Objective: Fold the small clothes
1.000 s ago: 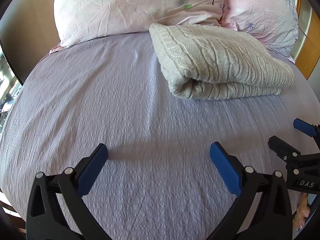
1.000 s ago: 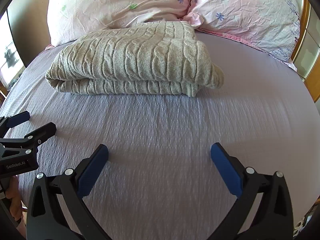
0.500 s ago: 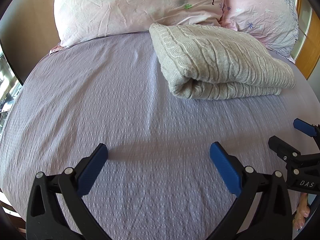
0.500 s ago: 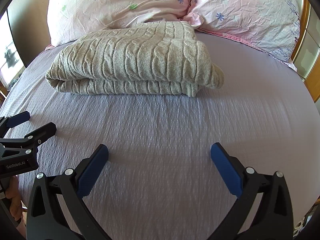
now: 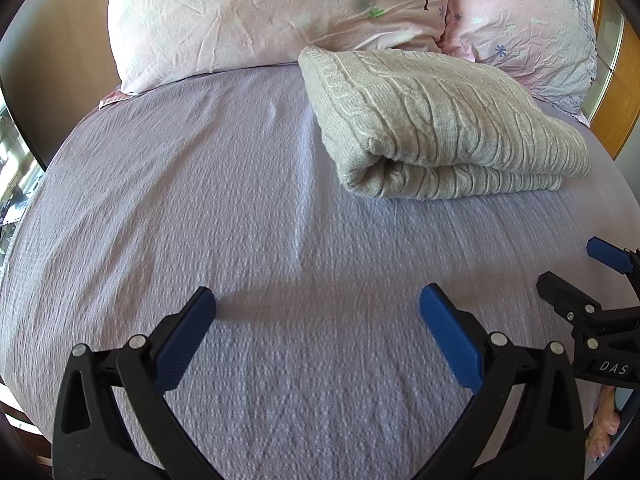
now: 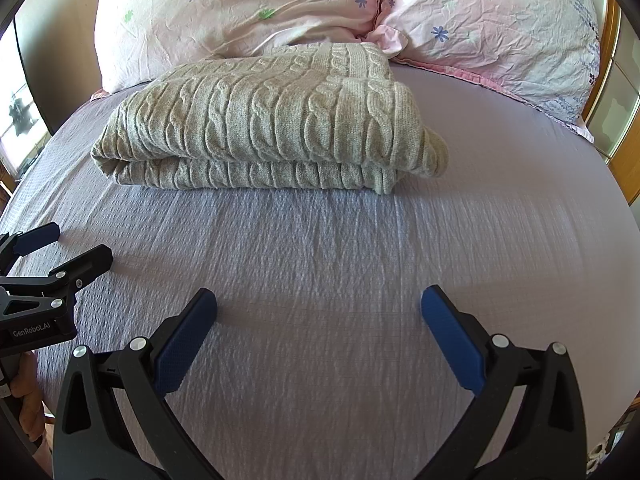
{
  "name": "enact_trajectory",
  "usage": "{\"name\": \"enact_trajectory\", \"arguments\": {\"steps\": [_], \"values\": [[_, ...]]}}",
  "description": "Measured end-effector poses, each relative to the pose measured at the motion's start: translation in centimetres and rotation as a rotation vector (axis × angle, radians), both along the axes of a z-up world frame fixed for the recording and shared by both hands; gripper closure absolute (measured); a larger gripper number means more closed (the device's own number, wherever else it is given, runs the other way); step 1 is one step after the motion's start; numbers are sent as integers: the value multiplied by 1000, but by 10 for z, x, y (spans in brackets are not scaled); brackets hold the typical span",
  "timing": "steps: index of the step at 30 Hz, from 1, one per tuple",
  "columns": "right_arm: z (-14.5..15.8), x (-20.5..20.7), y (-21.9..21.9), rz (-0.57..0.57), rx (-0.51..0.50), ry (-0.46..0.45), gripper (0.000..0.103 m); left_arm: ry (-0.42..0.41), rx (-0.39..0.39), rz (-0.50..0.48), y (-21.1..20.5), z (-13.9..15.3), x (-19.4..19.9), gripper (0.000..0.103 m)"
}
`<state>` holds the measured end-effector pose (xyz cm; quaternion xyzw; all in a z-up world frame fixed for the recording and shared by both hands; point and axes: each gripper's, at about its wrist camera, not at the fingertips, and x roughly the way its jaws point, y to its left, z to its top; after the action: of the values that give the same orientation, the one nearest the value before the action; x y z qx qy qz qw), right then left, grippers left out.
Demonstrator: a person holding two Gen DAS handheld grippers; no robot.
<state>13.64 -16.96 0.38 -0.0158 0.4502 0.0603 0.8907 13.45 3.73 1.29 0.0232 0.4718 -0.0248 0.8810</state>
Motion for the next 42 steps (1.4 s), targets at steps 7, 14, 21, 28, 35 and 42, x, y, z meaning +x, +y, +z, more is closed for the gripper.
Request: {"name": "enact_trajectory", "arguments": {"steps": [7, 14, 21, 28, 35, 42], "values": [[0, 0, 0, 0, 0, 0, 1, 0, 0, 0, 0, 0, 0, 2], [0, 0, 0, -1, 0, 0, 1, 0, 0, 0, 0, 0, 0, 2], [0, 0, 0, -1, 0, 0, 1, 0, 0, 1, 0, 0, 0, 2], [0, 0, 0, -2, 0, 0, 1, 4, -1, 1, 0, 0, 0, 2], [0, 0, 0, -2, 0, -1, 1, 17, -2, 4, 0, 1, 2, 2], [0, 0, 0, -2, 0, -1, 1, 18, -3, 6, -1, 1, 2, 2]]}}
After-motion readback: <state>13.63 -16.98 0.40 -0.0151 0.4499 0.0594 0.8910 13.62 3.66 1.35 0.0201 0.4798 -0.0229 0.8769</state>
